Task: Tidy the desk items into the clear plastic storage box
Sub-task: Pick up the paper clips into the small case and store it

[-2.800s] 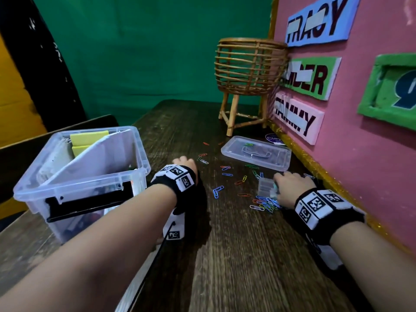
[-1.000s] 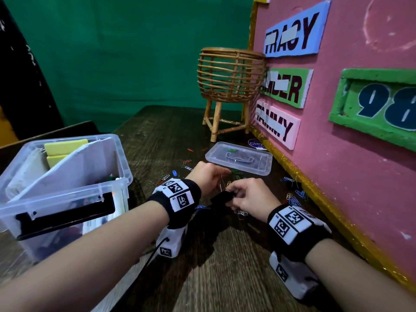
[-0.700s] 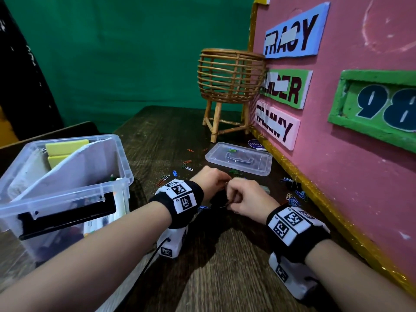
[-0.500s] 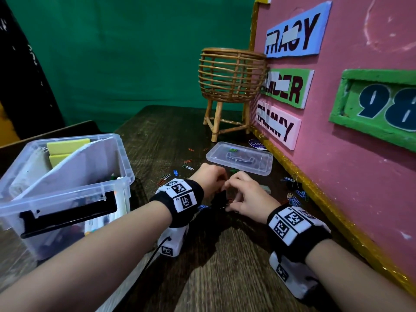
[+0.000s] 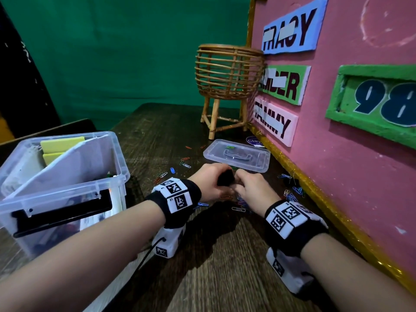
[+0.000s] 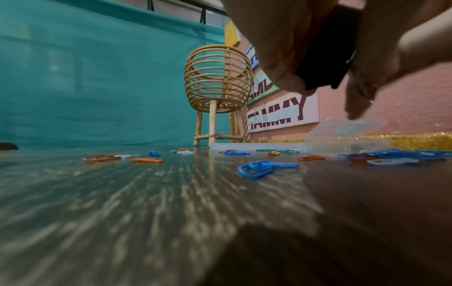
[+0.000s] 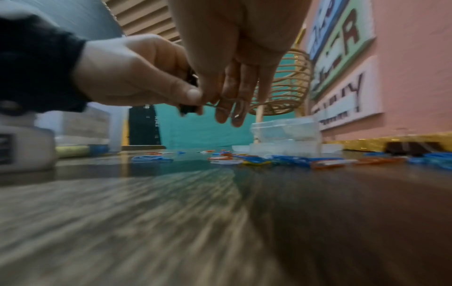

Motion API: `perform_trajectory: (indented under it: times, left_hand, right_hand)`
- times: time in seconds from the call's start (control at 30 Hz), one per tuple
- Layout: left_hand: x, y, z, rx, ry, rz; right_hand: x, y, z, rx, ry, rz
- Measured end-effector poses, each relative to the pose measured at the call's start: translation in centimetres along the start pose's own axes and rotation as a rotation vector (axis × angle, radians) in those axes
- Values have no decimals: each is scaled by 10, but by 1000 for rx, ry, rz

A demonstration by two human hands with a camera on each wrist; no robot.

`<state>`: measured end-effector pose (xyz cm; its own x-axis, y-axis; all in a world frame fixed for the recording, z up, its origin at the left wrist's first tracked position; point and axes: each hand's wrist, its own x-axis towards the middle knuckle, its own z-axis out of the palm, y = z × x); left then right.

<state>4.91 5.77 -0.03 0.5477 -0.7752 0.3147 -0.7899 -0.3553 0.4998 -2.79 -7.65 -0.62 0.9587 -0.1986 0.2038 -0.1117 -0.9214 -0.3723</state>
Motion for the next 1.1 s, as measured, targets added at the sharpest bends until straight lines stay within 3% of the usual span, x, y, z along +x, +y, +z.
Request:
perform_trajectory:
  times: [0.17,0.3,0.4,0.53,0.73,0.87,1.1]
  left_hand:
    - [3,1,1,28,101,-18]
    - [7,-3,-2,34,215,-74]
    - [10,-4,-2,35,256,-149]
    - [16,-4,1,45,215,-161]
    - [20,-6,3,58,249,-85]
    - [22,-11,3,137,177,-123]
    - [25,-14,2,254,207,-156]
  right_hand:
    - [2,9,-10,23,71,57]
    - [12,38,-24,-94,70,133]
    - [22,80,-36,-91,143,267]
    - [29,121,-42,-132,83,462]
    - [51,138,-37,-273,-69,373]
    - [56,137,-36,-364,-148,401]
    - [54,120,-45,-197,-48,436]
